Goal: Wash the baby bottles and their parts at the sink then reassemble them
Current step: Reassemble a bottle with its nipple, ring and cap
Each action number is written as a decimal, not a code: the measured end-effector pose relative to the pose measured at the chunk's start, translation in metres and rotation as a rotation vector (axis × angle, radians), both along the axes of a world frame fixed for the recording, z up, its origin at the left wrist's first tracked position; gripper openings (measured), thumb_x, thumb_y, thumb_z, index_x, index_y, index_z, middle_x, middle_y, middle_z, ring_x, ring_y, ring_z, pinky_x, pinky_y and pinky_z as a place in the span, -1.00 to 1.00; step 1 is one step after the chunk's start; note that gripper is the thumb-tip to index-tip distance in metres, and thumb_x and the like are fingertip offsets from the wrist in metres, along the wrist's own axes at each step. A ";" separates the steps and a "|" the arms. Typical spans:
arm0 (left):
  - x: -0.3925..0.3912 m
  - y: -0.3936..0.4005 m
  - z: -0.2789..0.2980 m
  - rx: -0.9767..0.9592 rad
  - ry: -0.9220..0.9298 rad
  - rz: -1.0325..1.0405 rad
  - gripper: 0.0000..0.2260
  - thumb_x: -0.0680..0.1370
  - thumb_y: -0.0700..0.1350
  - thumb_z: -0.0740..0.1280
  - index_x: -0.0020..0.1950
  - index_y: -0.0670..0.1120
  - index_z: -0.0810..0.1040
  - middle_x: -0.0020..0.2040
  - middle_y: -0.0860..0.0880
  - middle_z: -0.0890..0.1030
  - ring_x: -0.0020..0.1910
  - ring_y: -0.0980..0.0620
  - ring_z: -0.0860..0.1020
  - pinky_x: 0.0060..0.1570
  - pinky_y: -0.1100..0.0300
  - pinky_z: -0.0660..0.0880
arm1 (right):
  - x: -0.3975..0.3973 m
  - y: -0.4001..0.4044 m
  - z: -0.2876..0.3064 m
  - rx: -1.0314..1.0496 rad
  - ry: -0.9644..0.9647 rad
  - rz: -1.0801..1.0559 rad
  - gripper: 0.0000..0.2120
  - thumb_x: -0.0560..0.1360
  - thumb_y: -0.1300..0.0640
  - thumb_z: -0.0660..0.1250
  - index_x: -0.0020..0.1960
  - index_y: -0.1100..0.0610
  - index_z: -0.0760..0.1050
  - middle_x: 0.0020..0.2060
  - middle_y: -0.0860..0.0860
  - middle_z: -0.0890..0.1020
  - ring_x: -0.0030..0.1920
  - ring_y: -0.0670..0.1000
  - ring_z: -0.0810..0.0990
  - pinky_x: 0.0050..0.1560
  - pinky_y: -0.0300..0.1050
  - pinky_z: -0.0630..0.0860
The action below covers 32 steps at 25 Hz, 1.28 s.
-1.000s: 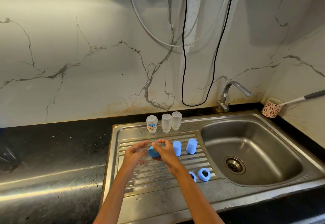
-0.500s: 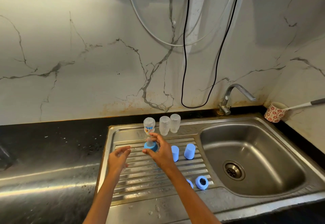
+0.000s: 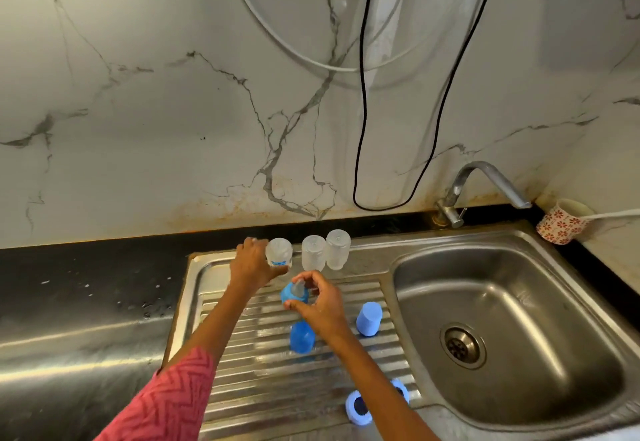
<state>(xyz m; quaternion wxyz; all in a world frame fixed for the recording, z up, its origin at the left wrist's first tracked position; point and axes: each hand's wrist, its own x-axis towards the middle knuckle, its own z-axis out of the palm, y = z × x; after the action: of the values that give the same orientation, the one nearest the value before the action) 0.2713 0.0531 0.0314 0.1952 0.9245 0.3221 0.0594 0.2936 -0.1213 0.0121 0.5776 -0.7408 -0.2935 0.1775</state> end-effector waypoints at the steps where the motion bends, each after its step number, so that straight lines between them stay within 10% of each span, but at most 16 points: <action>1: 0.011 0.004 0.000 0.041 0.080 -0.018 -0.26 0.35 0.20 0.46 0.41 -0.10 0.31 0.35 -0.15 0.36 0.32 -0.13 0.34 0.22 0.04 0.36 | 0.003 0.002 -0.001 0.004 -0.002 -0.007 -0.69 0.32 0.24 0.53 0.00 0.14 0.50 -0.09 -0.07 0.59 -0.07 -0.27 0.52 -0.05 -0.47 0.42; 9: 0.021 0.020 -0.010 -0.146 -0.042 0.096 -0.41 0.34 0.18 0.48 0.23 -0.13 0.50 0.11 -0.11 0.56 0.08 -0.09 0.54 -0.05 0.08 0.49 | 0.005 0.010 -0.010 0.058 0.060 -0.063 -0.68 0.32 0.24 0.53 0.02 0.17 0.50 -0.07 -0.05 0.60 -0.06 -0.20 0.53 -0.09 -0.41 0.45; 13: -0.027 0.018 0.003 -0.982 -0.301 0.459 -0.48 0.44 0.23 0.34 0.15 -0.17 0.52 0.03 -0.11 0.58 -0.01 -0.07 0.54 -0.04 0.06 0.47 | -0.007 0.008 0.002 0.161 0.088 -0.185 -0.68 0.36 0.27 0.50 0.01 0.14 0.44 -0.06 -0.09 0.57 -0.06 -0.28 0.54 -0.09 -0.44 0.47; 18: -0.099 -0.008 0.010 -1.369 -0.351 0.376 -0.50 0.42 0.22 0.29 0.07 -0.19 0.54 -0.22 -0.12 0.62 -0.36 0.08 0.50 -0.47 0.33 0.38 | -0.029 0.003 0.030 0.199 0.038 -0.106 -0.63 0.41 0.34 0.43 0.12 0.09 0.40 0.06 -0.05 0.53 0.07 -0.16 0.54 0.02 -0.36 0.51; 26: -0.186 -0.029 0.032 -1.501 -0.494 0.320 -0.44 0.33 0.15 0.36 0.13 -0.25 0.50 -0.19 -0.18 0.61 -0.46 0.08 0.55 -0.57 0.35 0.47 | -0.065 -0.018 0.081 0.093 -0.114 0.270 -0.60 0.33 0.35 0.49 0.05 -0.02 0.55 0.01 -0.14 0.60 0.09 -0.04 0.58 0.13 -0.14 0.56; 32: -0.225 -0.044 0.038 -1.445 -0.634 0.189 -0.32 0.24 0.14 0.49 0.19 -0.27 0.48 -0.28 -0.10 0.63 -0.52 0.15 0.50 -0.60 0.41 0.38 | -0.105 -0.011 0.096 0.026 0.051 0.185 -0.80 0.42 0.11 0.47 -0.05 0.20 0.56 -0.22 0.06 0.63 -0.40 -0.08 0.63 -0.34 -0.24 0.59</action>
<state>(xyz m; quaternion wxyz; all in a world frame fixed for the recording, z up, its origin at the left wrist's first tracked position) 0.0462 0.0092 0.0690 0.8233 0.4766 0.2869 0.1125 0.1882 -0.1324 0.1083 0.5758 -0.6980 -0.3481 0.2452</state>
